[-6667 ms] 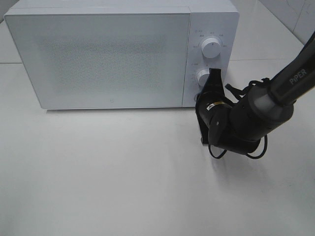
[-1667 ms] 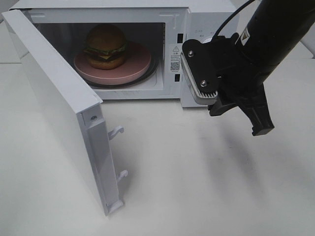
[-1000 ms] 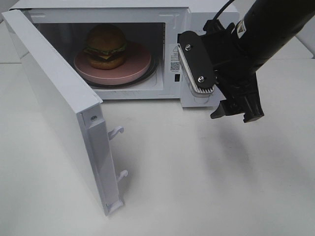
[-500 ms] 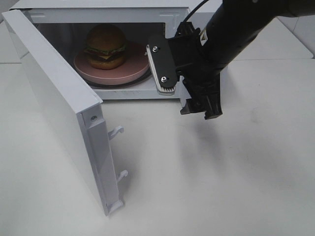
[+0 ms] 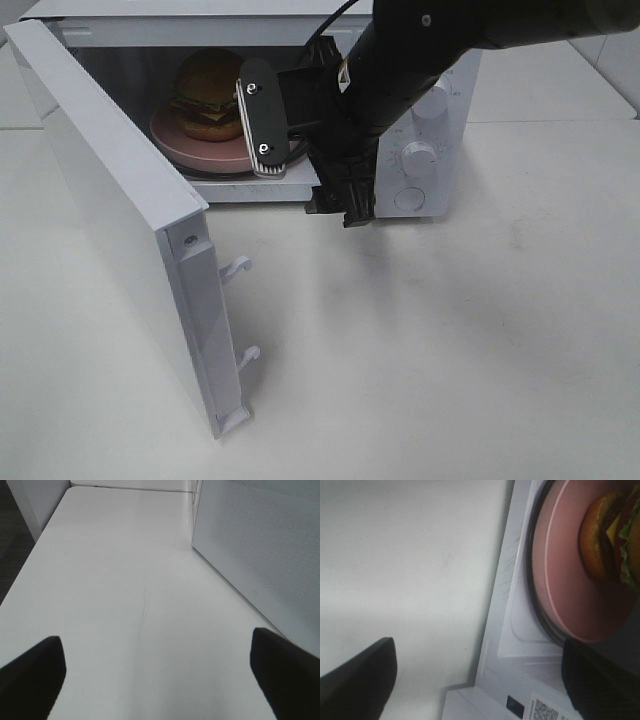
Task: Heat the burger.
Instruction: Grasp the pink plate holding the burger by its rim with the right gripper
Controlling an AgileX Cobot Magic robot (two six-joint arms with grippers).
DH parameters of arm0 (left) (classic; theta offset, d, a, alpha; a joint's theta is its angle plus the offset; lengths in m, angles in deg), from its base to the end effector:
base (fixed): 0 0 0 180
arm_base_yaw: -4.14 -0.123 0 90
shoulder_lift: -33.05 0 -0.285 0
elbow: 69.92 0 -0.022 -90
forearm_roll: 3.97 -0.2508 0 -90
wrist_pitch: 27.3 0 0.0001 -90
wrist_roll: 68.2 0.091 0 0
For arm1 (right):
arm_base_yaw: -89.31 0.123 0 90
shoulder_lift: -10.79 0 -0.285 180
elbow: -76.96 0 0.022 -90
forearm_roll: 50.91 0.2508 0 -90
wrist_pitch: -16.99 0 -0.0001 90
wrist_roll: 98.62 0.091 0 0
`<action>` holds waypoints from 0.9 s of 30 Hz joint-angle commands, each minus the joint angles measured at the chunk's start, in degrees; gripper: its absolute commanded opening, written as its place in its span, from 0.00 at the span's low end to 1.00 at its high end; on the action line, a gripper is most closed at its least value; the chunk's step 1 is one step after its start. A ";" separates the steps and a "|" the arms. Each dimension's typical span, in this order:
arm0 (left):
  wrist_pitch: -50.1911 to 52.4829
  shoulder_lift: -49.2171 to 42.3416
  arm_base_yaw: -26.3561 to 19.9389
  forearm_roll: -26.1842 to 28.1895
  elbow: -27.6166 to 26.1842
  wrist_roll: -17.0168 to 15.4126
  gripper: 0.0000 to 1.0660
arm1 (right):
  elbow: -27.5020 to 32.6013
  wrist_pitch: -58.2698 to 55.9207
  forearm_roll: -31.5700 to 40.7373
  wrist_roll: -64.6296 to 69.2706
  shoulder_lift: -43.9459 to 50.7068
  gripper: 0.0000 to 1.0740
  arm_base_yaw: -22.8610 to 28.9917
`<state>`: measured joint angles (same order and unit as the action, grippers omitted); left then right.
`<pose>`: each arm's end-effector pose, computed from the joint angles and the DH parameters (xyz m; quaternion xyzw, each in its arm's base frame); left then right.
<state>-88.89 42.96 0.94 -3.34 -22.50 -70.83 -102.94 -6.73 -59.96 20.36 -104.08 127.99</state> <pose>-0.0018 -0.0010 0.2819 -0.0436 0.8602 -0.0030 0.5082 0.3289 0.2559 0.2276 -0.7494 0.5584 -0.1222 0.3343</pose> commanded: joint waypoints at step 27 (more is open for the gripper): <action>0.52 -0.06 -0.11 0.11 0.17 0.11 0.86 | -18.51 3.04 -1.20 3.95 -19.08 0.78 0.17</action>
<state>-88.89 42.96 0.94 -3.34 -22.50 -70.83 -120.02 -3.75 -61.05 24.14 -122.19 127.99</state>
